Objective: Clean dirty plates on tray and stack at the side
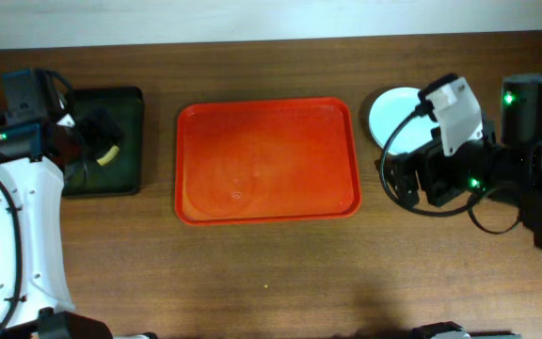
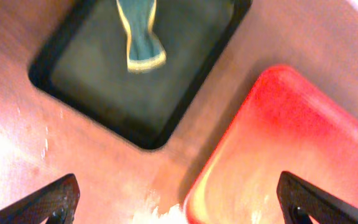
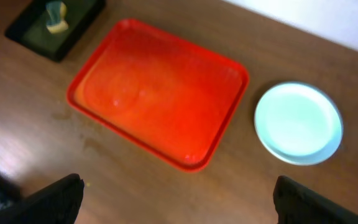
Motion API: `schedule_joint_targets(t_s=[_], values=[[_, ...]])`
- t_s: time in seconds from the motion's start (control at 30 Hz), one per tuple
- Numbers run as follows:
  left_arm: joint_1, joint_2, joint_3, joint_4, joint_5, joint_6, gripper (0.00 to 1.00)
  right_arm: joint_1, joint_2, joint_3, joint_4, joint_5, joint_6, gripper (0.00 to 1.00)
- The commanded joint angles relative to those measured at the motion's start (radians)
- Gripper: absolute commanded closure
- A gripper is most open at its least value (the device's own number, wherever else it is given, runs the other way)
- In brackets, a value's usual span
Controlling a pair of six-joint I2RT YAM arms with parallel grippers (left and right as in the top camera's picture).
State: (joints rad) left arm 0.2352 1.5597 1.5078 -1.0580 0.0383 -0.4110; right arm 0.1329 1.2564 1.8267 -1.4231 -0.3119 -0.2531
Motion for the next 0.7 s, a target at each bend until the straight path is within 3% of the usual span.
schedule_joint_targets(t_s=[0.0,0.1,0.17,0.23,0.3,0.5,0.67], values=[[-0.037,-0.130,-0.118,0.022,0.037,0.048,0.00,0.006,-0.124,-0.220,0.105,0.010,-0.047,0.01],[-0.088,-0.386,-0.305,0.137,0.032,0.050,0.01,0.003,-0.244,-0.491,0.359,0.011,-0.002,0.01],[-0.117,-0.658,-0.531,0.260,-0.010,0.050,0.01,0.003,-0.285,-0.633,0.555,0.013,0.026,0.01],[-0.117,-0.913,-0.733,0.369,-0.045,0.049,0.01,0.003,-0.258,-0.665,0.646,0.013,0.026,0.01],[-0.117,-1.045,-0.811,0.422,-0.045,0.049,0.01,0.003,-0.218,-0.665,0.660,0.013,0.026,0.01],[-0.117,-1.091,-0.819,0.406,-0.045,0.046,0.01,0.003,-0.163,-0.665,0.653,0.006,0.026,0.01],[-0.117,-1.091,-0.819,0.307,-0.045,0.045,0.01,0.005,-0.168,-0.665,0.650,-0.037,0.026,0.01]])
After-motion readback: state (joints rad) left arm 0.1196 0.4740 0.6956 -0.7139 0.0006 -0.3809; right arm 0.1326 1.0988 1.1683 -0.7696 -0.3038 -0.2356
